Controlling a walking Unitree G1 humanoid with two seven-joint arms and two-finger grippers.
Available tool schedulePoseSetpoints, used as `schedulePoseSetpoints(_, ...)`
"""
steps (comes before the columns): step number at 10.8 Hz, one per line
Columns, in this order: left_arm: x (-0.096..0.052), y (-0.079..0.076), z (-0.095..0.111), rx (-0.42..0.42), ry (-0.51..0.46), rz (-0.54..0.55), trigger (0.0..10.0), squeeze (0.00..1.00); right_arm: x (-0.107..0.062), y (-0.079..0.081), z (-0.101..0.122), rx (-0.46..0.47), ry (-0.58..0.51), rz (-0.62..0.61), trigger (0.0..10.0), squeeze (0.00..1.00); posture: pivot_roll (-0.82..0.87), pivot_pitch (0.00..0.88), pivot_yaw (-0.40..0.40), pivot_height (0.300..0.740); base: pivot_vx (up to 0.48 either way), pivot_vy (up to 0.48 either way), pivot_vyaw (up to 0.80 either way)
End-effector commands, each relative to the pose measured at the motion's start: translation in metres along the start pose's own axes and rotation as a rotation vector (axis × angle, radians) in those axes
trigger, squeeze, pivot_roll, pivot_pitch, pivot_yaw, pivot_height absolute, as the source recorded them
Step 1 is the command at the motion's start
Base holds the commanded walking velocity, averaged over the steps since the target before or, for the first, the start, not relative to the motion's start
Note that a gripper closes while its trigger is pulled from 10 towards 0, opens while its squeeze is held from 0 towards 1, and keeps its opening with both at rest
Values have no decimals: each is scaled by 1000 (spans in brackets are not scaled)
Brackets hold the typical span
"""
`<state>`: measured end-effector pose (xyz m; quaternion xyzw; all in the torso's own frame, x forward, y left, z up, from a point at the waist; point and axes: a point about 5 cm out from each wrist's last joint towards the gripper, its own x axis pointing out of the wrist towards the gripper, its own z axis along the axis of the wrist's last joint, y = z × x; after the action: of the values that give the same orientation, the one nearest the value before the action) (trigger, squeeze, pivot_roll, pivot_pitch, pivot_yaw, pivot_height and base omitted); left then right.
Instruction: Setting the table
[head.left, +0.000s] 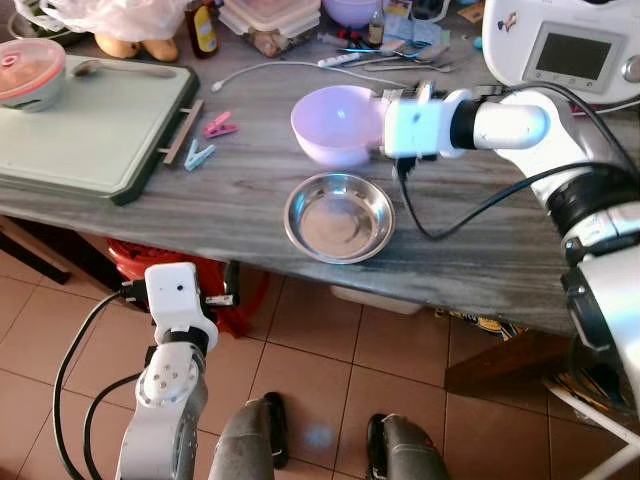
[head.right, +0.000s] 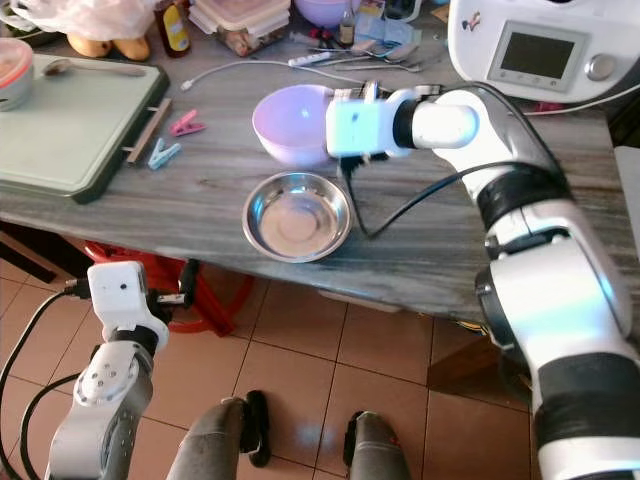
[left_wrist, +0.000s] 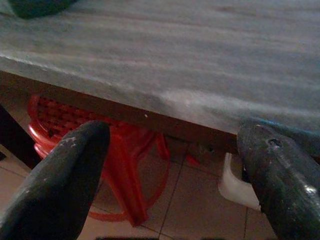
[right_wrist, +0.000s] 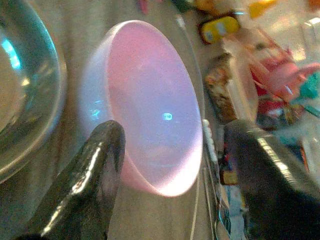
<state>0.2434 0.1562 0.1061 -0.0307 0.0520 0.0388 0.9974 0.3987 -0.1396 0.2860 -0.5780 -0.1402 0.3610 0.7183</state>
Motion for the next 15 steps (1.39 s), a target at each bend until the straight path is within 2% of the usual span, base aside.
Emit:
schedulePoseSetpoints(1, 0, 7, 1, 10, -16, 29, 10000, 0, -3, -15, 1, 52, -13, -246, 10000, 1000, 19, 125, 36, 740, 0, 0, 0)
schedulePoseSetpoints(2, 0, 7, 1, 11, -18, 28, 10000, 0, -8, -16, -5, 107, 0, -372, 10000, 1000, 19, 128, 39, 740, 0, 0, 0)
schedulePoseSetpoints(3, -1, 8, 1, 16, -14, 17, 10000, 0, -19, -3, -21, 176, 39, -496, 10000, 1000, 20, 142, 54, 740, 0, 0, 0)
schedulePoseSetpoints(4, -2, 8, 0, 19, -11, 13, 10000, 0, -23, 1, -28, 222, 74, -561, 10000, 1000, 20, 149, 61, 740, 0, 0, 0)
schedulePoseSetpoints(6, -7, 12, 2, 35, -7, 7, 10000, 0, -32, 16, -50, 328, 229, -736, 10000, 1000, 43, 186, 78, 740, 0, 0, 0)
schedulePoseSetpoints(7, -12, 14, 3, 41, -3, 6, 10000, 0, -33, 23, -57, 378, 291, -784, 10000, 1000, 56, 206, 87, 740, 0, 0, 0)
schedulePoseSetpoints(8, -21, 18, 1, 55, 17, 2, 10000, 0, -34, 31, -65, 476, 358, -841, 10000, 1000, 77, 231, 96, 740, 0, 0, 0)
schedulePoseSetpoints(10, -30, 20, 1, 61, 35, 5, 10000, 0, -28, 38, -69, 623, 403, -857, 10000, 1000, 100, 263, 97, 740, 0, 0, 0)
schedulePoseSetpoints(13, -40, 21, 2, 66, 61, 4, 10000, 0, -19, 30, -65, 680, 391, -762, 10000, 1000, 118, 295, 97, 740, 0, 0, 0)
schedulePoseSetpoints(15, -41, 22, 3, 68, 66, 7, 10000, 0, -9, 25, -55, 689, 323, -678, 10000, 1000, 121, 298, 95, 740, 0, 0, 0)
